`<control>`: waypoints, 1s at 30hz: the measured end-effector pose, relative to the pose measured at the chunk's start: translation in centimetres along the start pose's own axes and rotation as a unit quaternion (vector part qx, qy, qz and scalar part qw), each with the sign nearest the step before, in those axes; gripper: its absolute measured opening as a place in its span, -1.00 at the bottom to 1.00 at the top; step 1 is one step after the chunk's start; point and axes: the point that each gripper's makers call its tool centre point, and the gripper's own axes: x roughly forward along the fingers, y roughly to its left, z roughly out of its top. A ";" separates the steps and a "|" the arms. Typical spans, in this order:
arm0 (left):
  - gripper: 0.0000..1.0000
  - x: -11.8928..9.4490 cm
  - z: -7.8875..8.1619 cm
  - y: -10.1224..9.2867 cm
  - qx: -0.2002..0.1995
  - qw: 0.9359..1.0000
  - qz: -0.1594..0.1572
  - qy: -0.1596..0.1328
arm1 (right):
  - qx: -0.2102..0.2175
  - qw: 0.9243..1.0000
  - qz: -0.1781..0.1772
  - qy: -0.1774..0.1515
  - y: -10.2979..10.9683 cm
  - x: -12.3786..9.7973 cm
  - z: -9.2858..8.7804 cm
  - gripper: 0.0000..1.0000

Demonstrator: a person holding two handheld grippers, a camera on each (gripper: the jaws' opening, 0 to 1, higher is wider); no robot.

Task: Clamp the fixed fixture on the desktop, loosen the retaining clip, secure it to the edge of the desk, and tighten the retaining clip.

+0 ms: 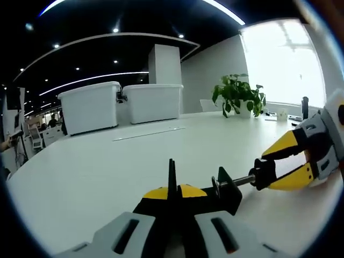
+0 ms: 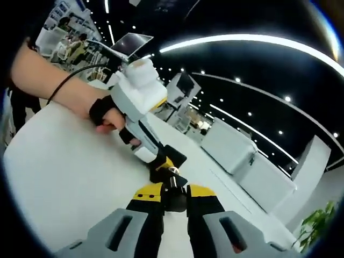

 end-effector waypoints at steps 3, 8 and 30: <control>-0.90 0.0 0.0 0.0 0.000 1.000 0.000 0.000 | -0.029 0.999 -0.019 -0.001 -0.6 -0.1 0.1 -0.83; -0.90 -0.1 0.0 -0.1 0.000 1.000 0.000 0.000 | -0.020 1.000 -0.011 -0.002 -0.3 0.0 0.1 -0.82; -0.90 0.0 0.0 -0.2 0.001 1.000 -0.003 0.000 | 0.187 0.982 -0.002 -0.014 -1.6 -0.2 0.3 -0.50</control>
